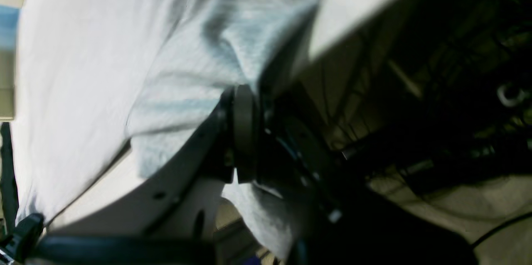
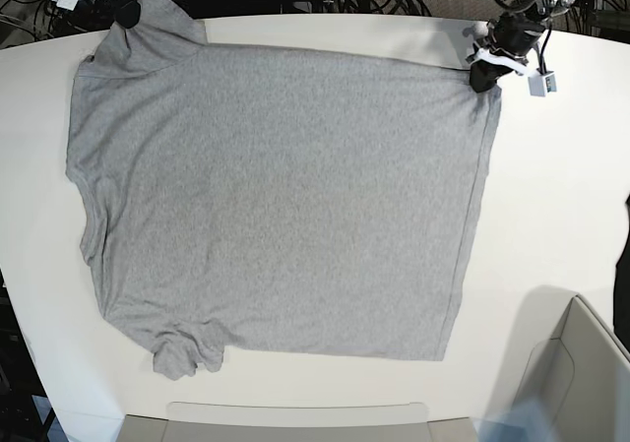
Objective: Fold the T-shirt properly
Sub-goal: 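Lift the shoulder edge with both grippers and pull it over the shirt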
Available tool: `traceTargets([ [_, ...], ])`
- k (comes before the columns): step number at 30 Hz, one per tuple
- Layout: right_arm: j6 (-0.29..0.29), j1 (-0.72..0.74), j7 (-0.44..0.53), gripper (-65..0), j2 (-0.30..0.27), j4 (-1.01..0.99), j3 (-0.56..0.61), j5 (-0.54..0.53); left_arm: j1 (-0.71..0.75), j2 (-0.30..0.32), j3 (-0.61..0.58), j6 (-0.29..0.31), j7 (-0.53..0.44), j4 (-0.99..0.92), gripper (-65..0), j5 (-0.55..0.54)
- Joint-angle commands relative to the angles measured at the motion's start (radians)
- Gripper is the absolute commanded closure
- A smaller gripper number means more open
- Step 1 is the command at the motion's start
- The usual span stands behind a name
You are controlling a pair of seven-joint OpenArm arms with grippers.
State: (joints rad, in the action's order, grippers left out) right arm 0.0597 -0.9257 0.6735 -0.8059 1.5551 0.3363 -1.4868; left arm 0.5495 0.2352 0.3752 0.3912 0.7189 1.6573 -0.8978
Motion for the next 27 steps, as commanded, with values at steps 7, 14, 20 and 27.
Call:
traceTargets([
  [7,0.002,-0.072,0.15,0.0,-0.091,0.049,-0.004,0.003,0.076,0.008,0.049,0.005,-0.018,0.129,0.0,-0.013],
  [14,-0.027,-0.072,0.17,0.0,-0.154,0.098,-0.006,0.003,0.065,-0.029,0.037,-0.105,-0.017,0.225,0.0,0.15],
  [20,-0.096,-0.042,0.17,0.0,-0.195,0.103,-0.007,0.003,0.017,-0.055,0.037,-0.113,0.023,0.258,0.0,0.24],
  [27,-0.151,-0.023,0.167,0.0,-0.252,0.106,-0.006,0.003,-0.081,-0.107,0.038,-0.113,0.137,0.281,0.0,0.362],
])
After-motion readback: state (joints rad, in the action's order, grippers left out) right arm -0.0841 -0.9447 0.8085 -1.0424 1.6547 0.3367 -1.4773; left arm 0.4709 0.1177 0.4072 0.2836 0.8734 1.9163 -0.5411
